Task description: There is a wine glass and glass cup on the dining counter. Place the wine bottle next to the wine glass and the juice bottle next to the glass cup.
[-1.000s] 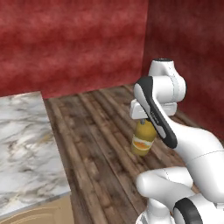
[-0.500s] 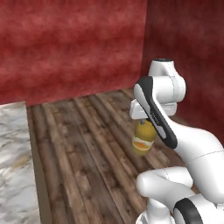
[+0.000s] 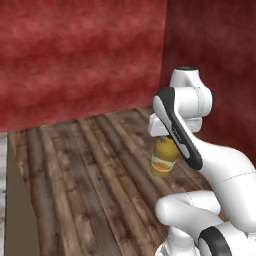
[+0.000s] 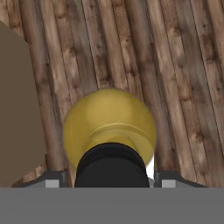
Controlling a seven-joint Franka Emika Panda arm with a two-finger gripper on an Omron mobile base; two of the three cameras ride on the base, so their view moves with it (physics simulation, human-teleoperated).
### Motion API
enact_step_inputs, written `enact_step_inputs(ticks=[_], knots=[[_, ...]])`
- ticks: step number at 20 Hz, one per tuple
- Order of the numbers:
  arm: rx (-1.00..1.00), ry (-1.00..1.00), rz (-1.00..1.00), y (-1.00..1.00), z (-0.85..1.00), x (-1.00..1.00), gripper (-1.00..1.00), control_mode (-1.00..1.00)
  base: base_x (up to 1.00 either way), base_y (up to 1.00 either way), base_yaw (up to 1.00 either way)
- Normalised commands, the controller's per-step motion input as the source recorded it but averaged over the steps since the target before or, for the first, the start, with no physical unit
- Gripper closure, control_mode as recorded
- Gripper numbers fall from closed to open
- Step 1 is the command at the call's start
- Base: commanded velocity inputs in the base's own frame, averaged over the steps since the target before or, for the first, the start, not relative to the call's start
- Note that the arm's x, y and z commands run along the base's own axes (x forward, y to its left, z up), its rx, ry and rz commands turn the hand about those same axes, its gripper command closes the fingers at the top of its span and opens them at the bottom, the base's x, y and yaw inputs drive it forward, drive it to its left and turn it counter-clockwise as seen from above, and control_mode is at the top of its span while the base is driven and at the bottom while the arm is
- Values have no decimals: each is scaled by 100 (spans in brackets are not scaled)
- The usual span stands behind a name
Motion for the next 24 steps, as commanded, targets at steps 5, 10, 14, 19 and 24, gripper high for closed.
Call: enact_step_inputs(ticks=[5,10,14,19,24], knots=[[0,0,0,0,0,0,100,100,78,-35,0],[0,0,0,0,0,0,100,100,81,-31,1],[0,0,0,0,0,0,100,100,84,-26,0],[0,0,0,0,0,0,100,100,84,-21,0],[0,0,0,0,0,0,100,100,82,-12,15]])
